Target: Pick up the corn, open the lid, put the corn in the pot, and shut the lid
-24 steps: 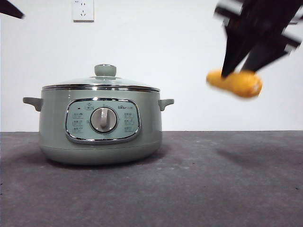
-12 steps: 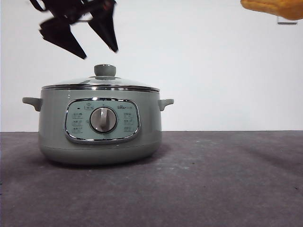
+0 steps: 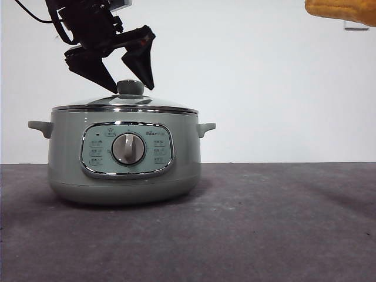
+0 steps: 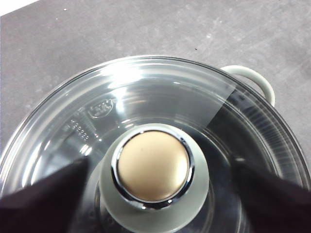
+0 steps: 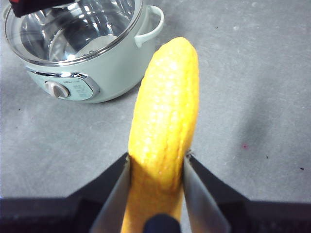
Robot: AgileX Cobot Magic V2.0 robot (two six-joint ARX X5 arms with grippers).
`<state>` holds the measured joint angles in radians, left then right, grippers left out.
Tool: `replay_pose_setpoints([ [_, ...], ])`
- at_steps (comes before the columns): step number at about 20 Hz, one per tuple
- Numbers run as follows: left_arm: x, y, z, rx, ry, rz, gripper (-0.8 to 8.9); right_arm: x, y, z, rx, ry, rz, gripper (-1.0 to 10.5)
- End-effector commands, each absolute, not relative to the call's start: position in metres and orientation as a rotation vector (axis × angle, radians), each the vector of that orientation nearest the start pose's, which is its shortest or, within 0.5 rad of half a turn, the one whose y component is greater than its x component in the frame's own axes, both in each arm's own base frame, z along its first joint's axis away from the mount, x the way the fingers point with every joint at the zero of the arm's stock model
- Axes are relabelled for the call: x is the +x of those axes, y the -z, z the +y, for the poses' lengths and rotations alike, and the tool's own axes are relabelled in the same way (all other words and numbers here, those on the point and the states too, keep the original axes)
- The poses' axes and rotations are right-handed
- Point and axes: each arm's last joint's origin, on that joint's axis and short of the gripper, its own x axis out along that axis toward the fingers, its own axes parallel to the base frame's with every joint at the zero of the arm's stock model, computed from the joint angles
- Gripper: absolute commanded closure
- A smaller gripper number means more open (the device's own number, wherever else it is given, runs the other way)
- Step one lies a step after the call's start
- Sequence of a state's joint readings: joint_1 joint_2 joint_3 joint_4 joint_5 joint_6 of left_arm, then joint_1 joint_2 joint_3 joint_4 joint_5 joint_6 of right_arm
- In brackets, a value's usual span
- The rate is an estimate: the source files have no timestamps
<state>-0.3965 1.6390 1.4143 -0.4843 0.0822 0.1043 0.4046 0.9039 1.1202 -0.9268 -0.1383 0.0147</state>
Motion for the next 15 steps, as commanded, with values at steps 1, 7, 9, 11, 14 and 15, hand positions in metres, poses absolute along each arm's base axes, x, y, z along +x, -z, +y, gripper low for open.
replay_pose_setpoints([
  [1, 0.336, -0.306, -0.144, 0.206, 0.5, 0.687, 6.22, 0.143, -0.361, 0.066, -0.077, -0.514, 0.704, 9.6],
  [7, 0.335, -0.306, -0.144, 0.184, 0.49, 0.702, 7.83, 0.143, -0.361, 0.066, -0.076, -0.514, 0.701, 9.6],
  [9, 0.334, -0.305, -0.144, 0.185, 0.49, 0.71, 8.22, 0.143, -0.361, 0.066, -0.076, -0.514, 0.7, 9.6],
  [11, 0.334, -0.306, -0.143, 0.184, 0.49, 0.707, 8.22, 0.143, -0.361, 0.066, -0.076, -0.514, 0.7, 9.6],
  [14, 0.329, -0.317, -0.141, 0.176, 0.489, 0.665, 8.22, 0.143, -0.361, 0.066, -0.075, -0.514, 0.699, 9.6],
  [15, 0.327, -0.323, -0.14, 0.169, 0.489, 0.64, 8.22, 0.143, -0.361, 0.066, -0.075, -0.515, 0.698, 9.6],
])
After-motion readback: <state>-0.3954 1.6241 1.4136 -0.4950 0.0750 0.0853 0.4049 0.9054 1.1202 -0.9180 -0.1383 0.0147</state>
